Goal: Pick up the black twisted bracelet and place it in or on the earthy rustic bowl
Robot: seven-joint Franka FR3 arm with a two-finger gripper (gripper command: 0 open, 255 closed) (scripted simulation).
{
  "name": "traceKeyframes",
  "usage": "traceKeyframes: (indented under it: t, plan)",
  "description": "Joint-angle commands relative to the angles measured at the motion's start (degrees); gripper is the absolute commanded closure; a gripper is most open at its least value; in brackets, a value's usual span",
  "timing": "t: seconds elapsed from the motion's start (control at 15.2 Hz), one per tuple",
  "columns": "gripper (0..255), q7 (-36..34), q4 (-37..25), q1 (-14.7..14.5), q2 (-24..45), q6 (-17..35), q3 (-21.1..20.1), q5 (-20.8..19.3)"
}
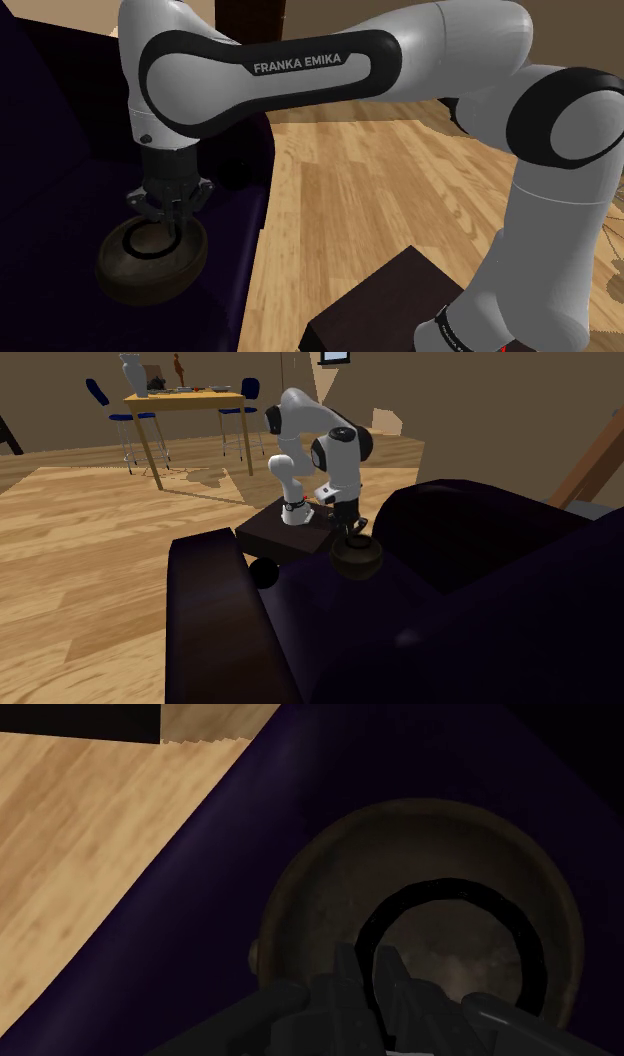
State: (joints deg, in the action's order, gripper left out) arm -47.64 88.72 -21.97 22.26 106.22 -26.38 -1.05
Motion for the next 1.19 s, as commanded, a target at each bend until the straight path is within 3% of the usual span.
traceKeyframes:
  t: [0.0, 0.59, 0.66, 0.99, 1.12]
  plan:
    - [255, 0.14, 0.97, 0.02, 0.51, 1.46, 0.14, -0.2]
    - [255, 0.18, 1.76, 0.02, 0.76, 2.47, 0.2, -0.29]
    - [0, 0.18, 1.76, 0.02, 0.76, 2.47, 0.2, -0.29]
    - [0, 0.18, 1.76, 0.02, 0.77, 2.48, 0.2, -0.29]
    - [0, 0.31, -1.48, 0.14, 0.31, -1.19, 0.14, -0.09]
